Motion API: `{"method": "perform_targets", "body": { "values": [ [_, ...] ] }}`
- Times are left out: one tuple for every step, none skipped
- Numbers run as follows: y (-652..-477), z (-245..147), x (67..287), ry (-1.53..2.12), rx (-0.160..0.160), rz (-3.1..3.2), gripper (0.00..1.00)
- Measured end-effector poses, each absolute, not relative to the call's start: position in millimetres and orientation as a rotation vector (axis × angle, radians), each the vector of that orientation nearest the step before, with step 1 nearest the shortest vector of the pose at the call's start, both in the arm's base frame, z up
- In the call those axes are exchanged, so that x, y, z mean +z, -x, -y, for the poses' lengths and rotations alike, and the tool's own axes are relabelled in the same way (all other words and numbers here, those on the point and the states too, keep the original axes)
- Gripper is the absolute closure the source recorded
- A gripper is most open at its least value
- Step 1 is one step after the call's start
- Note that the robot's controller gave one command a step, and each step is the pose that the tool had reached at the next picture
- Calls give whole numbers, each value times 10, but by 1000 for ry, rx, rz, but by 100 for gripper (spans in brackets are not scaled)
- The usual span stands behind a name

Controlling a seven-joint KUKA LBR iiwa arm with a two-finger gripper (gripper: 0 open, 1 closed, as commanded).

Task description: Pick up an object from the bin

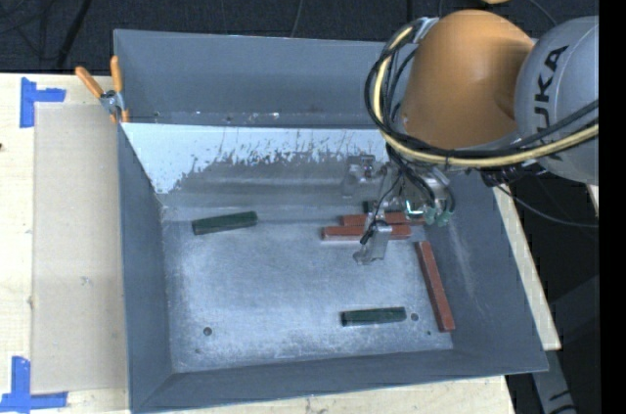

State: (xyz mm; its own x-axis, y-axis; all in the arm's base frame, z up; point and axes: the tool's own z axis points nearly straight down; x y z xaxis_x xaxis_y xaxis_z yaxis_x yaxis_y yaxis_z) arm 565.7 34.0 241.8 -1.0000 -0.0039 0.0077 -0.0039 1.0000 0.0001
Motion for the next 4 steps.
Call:
{"method": "perform_targets", "body": {
  "values": [
    [-5671, -338, 2455, -5, -1, 3141, 0],
    [-5972, 120, 2002, -46, -2, 3151, 0],
    [-5993, 289, 1438, -266, 4, 3132, 0],
    [-6105, 645, 1105, -473, -3, 3107, 0]
  ]
}}
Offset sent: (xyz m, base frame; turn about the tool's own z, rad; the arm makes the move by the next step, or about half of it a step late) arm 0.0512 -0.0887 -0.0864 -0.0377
